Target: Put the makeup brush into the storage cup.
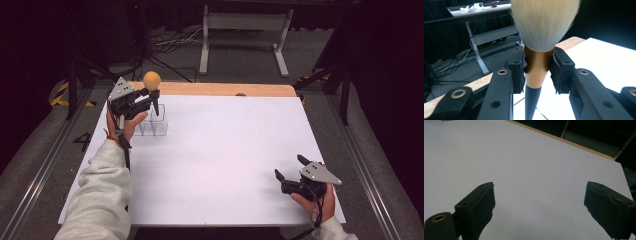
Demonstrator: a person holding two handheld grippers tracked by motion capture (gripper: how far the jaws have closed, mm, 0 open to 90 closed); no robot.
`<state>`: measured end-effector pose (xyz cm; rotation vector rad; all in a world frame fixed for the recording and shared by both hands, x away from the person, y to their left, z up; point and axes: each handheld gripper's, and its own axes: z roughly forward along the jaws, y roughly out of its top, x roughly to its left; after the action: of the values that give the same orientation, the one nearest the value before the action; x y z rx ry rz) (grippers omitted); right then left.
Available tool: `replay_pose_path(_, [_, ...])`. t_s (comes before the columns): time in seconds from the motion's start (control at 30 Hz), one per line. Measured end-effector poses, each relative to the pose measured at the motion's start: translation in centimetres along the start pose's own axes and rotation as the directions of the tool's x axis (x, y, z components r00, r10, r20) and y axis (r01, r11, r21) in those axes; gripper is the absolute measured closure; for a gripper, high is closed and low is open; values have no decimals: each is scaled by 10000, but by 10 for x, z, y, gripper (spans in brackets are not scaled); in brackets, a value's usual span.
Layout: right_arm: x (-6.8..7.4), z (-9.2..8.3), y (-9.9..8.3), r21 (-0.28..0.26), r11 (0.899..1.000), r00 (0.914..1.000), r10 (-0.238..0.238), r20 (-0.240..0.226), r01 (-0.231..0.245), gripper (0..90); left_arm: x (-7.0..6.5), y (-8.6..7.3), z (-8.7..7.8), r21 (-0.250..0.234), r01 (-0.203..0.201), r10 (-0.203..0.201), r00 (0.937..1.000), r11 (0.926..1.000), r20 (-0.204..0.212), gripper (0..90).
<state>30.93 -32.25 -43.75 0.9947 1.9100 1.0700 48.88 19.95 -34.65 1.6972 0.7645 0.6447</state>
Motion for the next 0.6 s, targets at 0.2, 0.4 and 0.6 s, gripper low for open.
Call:
replay_pose_path(0.2, [0,0,0,2,10000,10000,-8,-7,8,106,0,-2,4,76,28,-28,10000,10000,-48,662])
replay_pose_path(0.4, [0,0,0,7,10000,10000,-18,3,18,106,0,-5,8,133,10,-10,10000,9999,22,662])
replay_pose_path(0.6, [0,0,0,12,10000,10000,-25,-10,25,106,0,-7,9,114,44,-45,10000,9999,55,662])
